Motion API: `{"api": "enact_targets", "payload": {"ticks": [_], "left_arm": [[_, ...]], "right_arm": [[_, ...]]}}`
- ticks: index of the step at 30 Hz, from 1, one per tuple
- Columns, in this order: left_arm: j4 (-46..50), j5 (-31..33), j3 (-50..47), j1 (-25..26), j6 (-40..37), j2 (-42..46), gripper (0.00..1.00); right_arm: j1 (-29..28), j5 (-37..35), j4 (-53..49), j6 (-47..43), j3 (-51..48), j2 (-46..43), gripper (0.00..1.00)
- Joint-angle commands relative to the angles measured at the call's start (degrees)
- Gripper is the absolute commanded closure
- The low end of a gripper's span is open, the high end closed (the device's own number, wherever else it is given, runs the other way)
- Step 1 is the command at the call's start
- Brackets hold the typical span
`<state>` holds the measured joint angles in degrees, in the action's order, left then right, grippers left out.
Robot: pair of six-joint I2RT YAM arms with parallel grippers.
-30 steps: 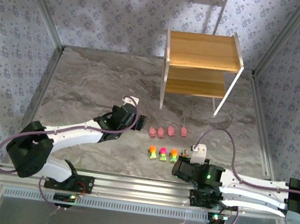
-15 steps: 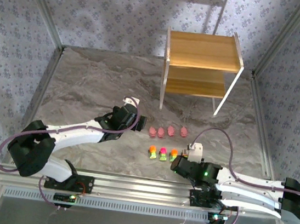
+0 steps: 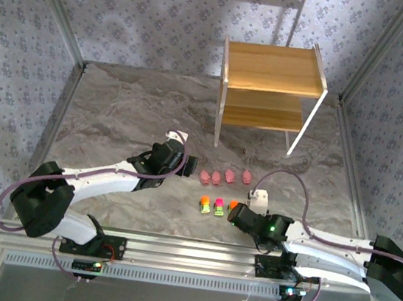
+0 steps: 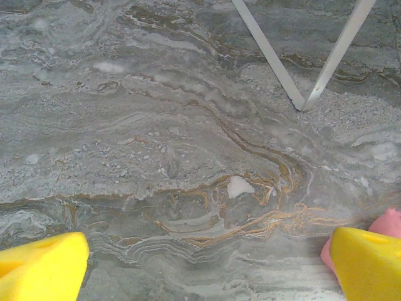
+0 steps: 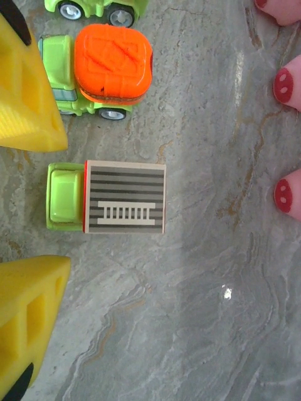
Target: Place and organize the plastic toys onto the shelf
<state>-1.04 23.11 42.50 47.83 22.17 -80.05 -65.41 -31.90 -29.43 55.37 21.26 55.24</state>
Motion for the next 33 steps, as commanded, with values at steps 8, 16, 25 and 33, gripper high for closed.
{"api": "enact_targets", "payload": {"ticks": [8, 16, 25, 33], "left_arm": [[0.51, -1.58, 1.71, -0.87, 0.84, -0.64, 0.02], [0.42, -1.76, 1.53, -0.99, 0.94, -0.65, 0.02], [0.51, -1.93, 1.61, -1.14, 1.01, -0.65, 0.02], [0.51, -2.16, 1.53, -1.17, 0.94, -0.55, 0.02]], "right_arm": [[1.59, 1.24, 2.35, -2.50, 0.48, 2.41, 0.52], [2.78, 2.07, 4.06, -3.11, -0.43, 3.02, 0.55], [3.47, 2.65, 4.29, -2.14, -0.62, 4.68, 0.58], [3.54, 2.77, 5.30, -1.61, -1.21, 5.84, 0.60]]}}
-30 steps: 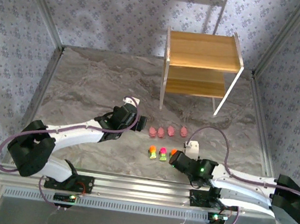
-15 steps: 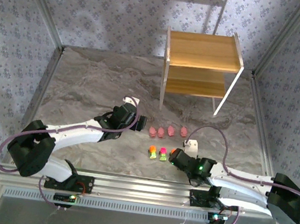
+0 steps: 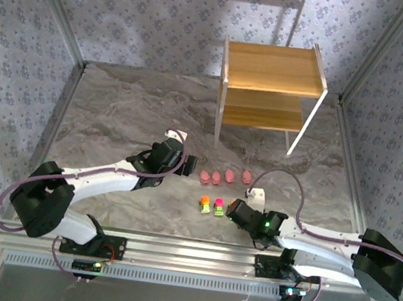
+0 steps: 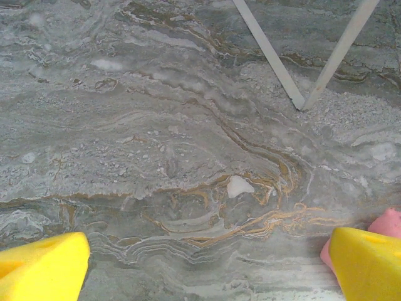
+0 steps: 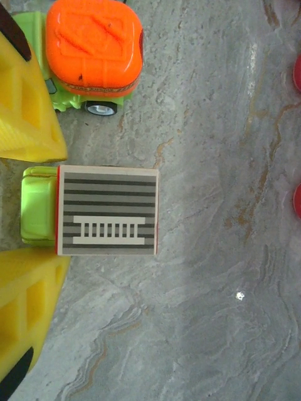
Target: Place and organize the plastic toys onto the shelf
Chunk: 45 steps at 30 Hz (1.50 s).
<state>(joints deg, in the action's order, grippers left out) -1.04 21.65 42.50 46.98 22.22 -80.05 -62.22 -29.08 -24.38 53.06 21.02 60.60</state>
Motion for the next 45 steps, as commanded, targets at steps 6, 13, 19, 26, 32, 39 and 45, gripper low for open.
{"api": "enact_targets", "payload": {"ticks": [6, 13, 19, 26, 32, 39, 45], "left_arm": [[0.58, -0.73, 1.60, -0.40, 0.94, -0.79, 0.02], [0.53, -0.86, 1.62, -0.53, 0.94, -0.85, 0.02], [0.55, -0.93, 1.75, -0.58, 0.99, -1.02, 0.02], [0.61, -1.02, 1.73, -0.59, 0.99, -1.12, 0.02], [0.60, -1.09, 1.80, -0.67, 0.98, -1.08, 0.02], [0.69, -1.08, 1.79, -0.72, 0.99, -1.16, 0.02], [0.86, -1.08, 1.97, -0.82, 0.93, -1.25, 0.02]], "right_arm": [[0.90, -0.26, 0.71, 0.87, -1.35, 0.66, 0.60], [1.25, -0.47, 1.57, 1.06, -2.08, -0.11, 0.59], [1.94, -0.03, 2.47, 0.56, -2.87, -0.83, 0.55], [2.75, 0.54, 4.29, -0.53, -3.10, -0.48, 0.55], [3.40, 1.03, 6.18, -2.05, -2.65, 0.85, 0.56], [3.43, 1.63, 8.19, -3.48, -1.79, 2.71, 0.56], [3.42, 1.50, 8.07, -3.70, -1.60, 2.51, 0.52]]}}
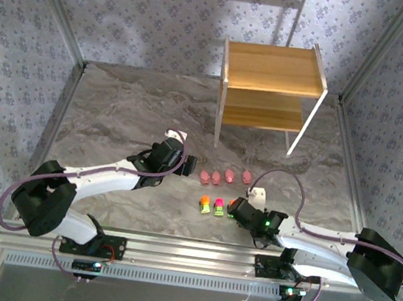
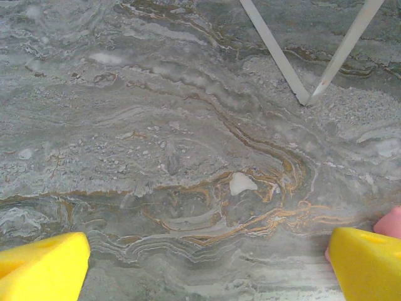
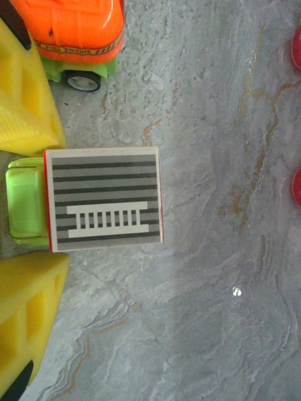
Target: Place and organize the plastic toys onto the shelf
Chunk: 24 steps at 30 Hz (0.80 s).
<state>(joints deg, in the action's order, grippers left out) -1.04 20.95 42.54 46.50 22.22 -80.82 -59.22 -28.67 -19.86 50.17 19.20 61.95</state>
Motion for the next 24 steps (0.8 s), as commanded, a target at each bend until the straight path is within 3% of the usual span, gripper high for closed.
{"api": "enact_targets", "payload": {"ticks": [1, 24], "left_arm": [[0.86, -0.45, 1.93, -0.29, 0.98, -0.51, 0.02], [1.08, -0.56, 2.10, -0.42, 0.98, -0.79, 0.02]], "right_arm": [[0.44, 1.07, 3.72, -0.94, 0.11, 1.15, 0.52], [3.40, 1.29, 5.85, -3.17, 0.42, 2.56, 0.53]]}}
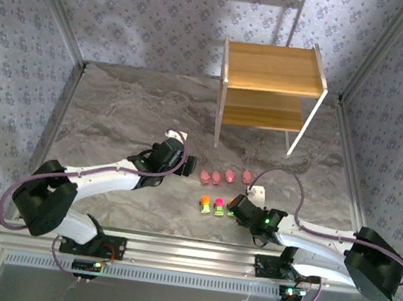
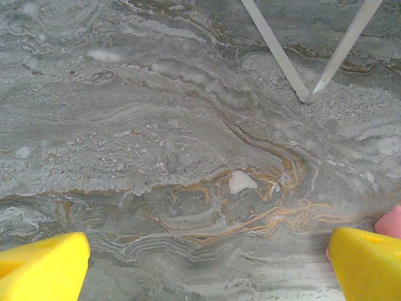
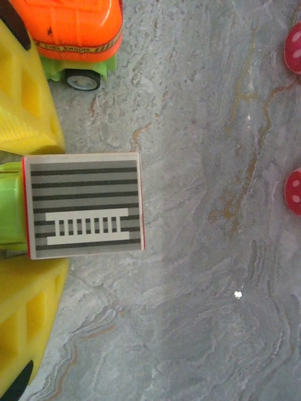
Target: Place and organize the plastic toys onto the shelf
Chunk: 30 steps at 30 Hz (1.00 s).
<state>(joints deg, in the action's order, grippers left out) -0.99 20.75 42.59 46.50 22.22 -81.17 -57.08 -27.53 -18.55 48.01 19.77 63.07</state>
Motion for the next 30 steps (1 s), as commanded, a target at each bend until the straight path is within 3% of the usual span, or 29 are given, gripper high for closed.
{"api": "enact_targets", "payload": {"ticks": [1, 18, 30], "left_arm": [[0.99, -0.37, 2.06, -0.36, 0.94, -0.40, 0.02], [1.00, -0.19, 2.10, -0.51, 0.99, -0.55, 0.02], [0.61, -1.23, 1.89, -0.49, 0.77, -0.09, 0.02]], "right_arm": [[1.49, 0.19, 4.68, -1.15, -0.11, 1.47, 0.53], [2.04, -0.21, 4.79, -0.51, -1.14, 1.50, 0.67], [0.79, -3.04, -5.07, 1.41, 1.04, -7.90, 0.72]]}}
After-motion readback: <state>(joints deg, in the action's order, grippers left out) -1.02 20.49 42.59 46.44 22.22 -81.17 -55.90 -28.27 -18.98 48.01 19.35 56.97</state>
